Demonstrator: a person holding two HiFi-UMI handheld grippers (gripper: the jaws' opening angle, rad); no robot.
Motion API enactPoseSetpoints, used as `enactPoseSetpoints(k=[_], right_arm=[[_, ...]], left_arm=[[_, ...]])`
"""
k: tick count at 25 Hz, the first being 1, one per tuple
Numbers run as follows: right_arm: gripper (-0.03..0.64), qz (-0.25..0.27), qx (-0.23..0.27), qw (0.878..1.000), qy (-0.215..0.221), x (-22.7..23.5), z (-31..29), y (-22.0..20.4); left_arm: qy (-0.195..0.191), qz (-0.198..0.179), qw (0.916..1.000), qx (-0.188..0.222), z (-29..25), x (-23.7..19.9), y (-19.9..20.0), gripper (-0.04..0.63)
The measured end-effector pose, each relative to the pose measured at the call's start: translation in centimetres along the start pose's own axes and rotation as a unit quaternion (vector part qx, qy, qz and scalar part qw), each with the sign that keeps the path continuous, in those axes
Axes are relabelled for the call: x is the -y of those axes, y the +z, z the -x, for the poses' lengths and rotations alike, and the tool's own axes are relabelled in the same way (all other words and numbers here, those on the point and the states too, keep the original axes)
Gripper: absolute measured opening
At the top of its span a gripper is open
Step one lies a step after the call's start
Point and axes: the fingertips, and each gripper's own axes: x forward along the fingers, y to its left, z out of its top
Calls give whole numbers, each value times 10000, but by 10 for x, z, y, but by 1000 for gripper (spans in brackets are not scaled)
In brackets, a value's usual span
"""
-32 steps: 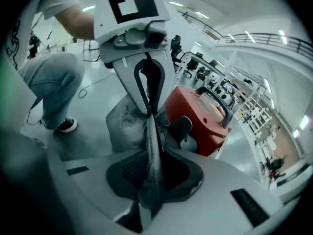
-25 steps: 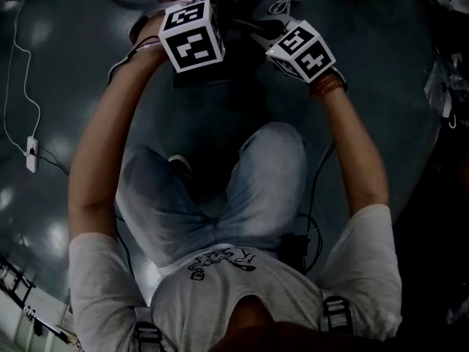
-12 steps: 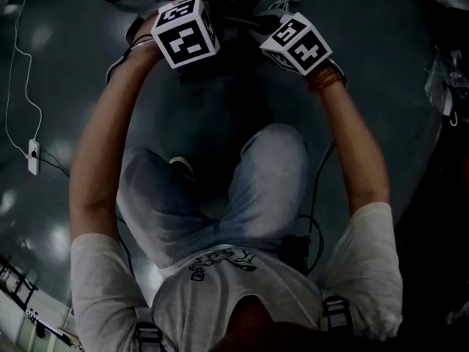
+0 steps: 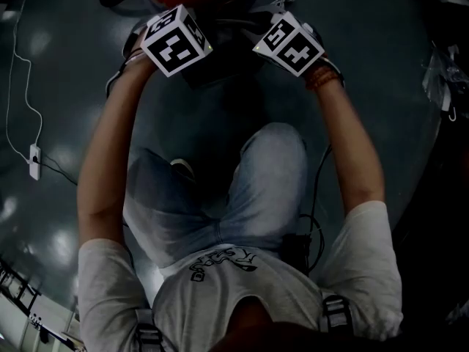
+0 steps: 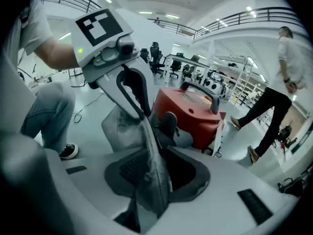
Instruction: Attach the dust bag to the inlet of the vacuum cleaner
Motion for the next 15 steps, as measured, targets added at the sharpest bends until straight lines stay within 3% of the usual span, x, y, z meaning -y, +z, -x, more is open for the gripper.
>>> enactPoseSetpoints(k=[2,6,10,15], right_arm=[[114,-217,180,9994,-202,4,14,4],[140,-801,749,9892,-972,15,56,19],[109,-1745,1592,9622,-1355,12,89,48],[43,-2652,2356,9263,-1271,-1,76,62]], left_arm=[[268,207,9993,177,11,-2,3,108],[857,879,9895,768,48,-6,19,107],[1270,1496,9717,1317,75,-3,33,5],[1413,2258,9481,1740,70,4,37,5]])
